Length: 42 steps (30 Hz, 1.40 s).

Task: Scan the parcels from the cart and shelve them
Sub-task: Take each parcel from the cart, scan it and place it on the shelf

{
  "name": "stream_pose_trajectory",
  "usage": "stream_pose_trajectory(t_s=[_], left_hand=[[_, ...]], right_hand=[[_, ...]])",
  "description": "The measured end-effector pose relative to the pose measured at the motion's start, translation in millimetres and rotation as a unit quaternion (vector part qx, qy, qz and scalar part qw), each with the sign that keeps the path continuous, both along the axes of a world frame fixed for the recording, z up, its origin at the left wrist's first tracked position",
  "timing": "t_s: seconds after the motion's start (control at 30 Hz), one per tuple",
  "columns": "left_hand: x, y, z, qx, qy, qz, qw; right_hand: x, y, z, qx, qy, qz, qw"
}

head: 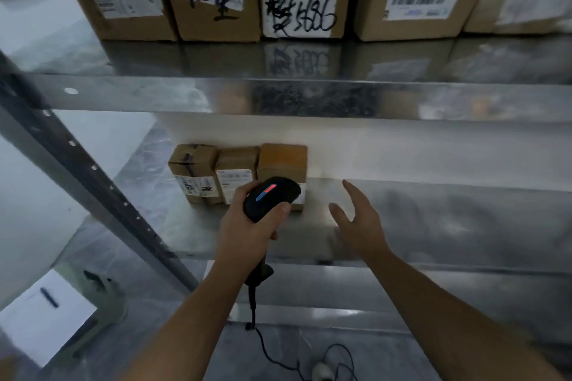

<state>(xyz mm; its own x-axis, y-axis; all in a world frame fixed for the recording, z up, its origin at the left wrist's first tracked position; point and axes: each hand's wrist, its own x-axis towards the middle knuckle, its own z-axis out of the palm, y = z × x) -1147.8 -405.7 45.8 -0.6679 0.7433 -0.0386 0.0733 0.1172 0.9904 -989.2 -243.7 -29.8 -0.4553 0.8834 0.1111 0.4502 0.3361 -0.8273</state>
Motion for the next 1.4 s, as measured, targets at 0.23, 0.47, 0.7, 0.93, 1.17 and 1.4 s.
stream_pose_trajectory(t_s=[0.23,0.47,0.7,0.93,1.17,1.4], left_hand=[[26,19,-14,-0.015,-0.023,-0.095,0.995],[72,40,-17,-0.016,-0.032,-0.208,0.978],[133,60,-15,-0.021,-0.001,-0.301,0.953],[215,82,-8,-0.019,0.010,-0.376,0.927],[345,106,5,-0.002,0.022,-0.432,0.902],[483,117,11,0.019,0.010,-0.486,0.873]], right_hand=[[64,-23,-1,0.053,-0.052,-0.076,0.994],[130,-56,-1,0.091,-0.098,-0.171,0.976],[201,-79,5,0.077,-0.134,-0.274,0.949],[286,-87,7,0.045,-0.133,-0.340,0.930],[413,-94,16,0.047,-0.124,-0.404,0.905],[539,-108,23,0.039,-0.100,-0.469,0.877]])
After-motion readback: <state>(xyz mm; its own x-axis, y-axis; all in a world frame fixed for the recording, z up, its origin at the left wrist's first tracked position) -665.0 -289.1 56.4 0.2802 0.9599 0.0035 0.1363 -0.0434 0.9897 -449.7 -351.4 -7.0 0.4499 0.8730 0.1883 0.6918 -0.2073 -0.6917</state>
